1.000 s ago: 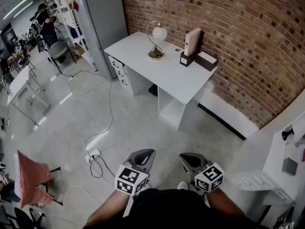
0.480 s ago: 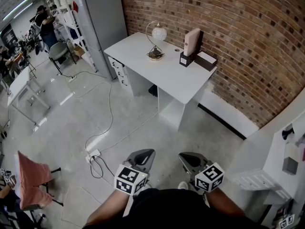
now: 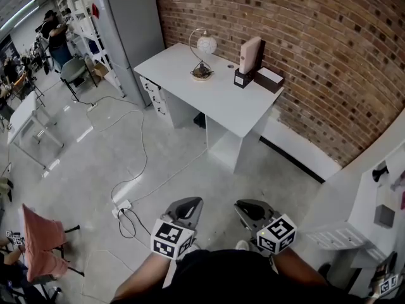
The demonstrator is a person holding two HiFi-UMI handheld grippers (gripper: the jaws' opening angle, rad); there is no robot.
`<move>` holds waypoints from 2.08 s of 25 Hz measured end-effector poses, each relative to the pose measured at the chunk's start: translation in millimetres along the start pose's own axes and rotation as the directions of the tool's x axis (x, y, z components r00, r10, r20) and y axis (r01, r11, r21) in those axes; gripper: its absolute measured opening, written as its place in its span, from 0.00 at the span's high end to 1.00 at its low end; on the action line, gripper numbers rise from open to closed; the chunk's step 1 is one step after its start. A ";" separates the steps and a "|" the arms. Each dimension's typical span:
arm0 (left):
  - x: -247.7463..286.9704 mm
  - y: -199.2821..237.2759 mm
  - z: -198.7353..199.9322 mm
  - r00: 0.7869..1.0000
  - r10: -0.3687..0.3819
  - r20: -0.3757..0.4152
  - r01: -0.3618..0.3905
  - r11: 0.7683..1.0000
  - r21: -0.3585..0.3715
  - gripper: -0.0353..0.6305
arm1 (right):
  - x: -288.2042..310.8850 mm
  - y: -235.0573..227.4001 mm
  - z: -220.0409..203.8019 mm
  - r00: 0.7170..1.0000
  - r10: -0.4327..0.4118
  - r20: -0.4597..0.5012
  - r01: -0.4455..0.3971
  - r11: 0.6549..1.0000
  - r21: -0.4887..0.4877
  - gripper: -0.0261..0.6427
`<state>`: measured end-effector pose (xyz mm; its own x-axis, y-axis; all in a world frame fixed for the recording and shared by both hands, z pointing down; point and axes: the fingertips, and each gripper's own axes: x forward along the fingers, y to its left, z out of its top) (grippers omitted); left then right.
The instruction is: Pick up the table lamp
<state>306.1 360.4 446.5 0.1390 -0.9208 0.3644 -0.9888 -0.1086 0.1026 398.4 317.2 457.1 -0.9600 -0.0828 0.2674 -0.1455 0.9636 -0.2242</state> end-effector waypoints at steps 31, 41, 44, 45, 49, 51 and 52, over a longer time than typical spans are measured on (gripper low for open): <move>-25.0 11.3 11.3 0.994 0.026 0.108 -0.027 1.000 0.002 0.41 | -5.4 23.2 27.9 0.990 0.013 0.142 -0.019 0.999 0.041 0.07; -43.4 29.7 -2.5 0.997 -0.039 0.069 0.037 0.999 0.034 0.41 | 23.6 50.8 22.0 0.993 0.000 0.115 -0.006 0.999 0.051 0.07; -56.4 41.3 -8.9 0.997 -0.054 0.053 0.052 0.998 0.036 0.41 | 37.5 65.3 25.9 0.992 -0.001 0.123 -0.005 0.999 0.050 0.07; -61.3 45.1 -10.9 0.997 -0.059 0.049 0.058 0.998 0.037 0.41 | 41.6 70.2 26.5 0.992 -0.003 0.126 -0.003 0.999 0.050 0.07; -77.9 59.3 -17.6 0.996 -0.070 0.051 0.068 0.997 0.041 0.41 | 55.6 86.3 24.0 0.991 -0.021 0.129 0.015 0.998 0.053 0.07; -83.0 63.5 -21.2 0.996 -0.077 0.046 0.075 0.996 0.043 0.41 | 60.6 93.9 20.8 0.992 -0.025 0.121 0.018 0.998 0.055 0.07; -84.4 65.5 -23.0 0.996 -0.080 0.044 0.078 0.996 0.043 0.41 | 62.6 96.9 19.0 0.993 -0.026 0.113 0.020 0.998 0.053 0.07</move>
<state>230.9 439.6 443.7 0.2149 -0.9247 0.3142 -0.9764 -0.1961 0.0906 319.6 400.6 434.3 -0.9768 -0.1357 0.1656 -0.1770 0.9470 -0.2682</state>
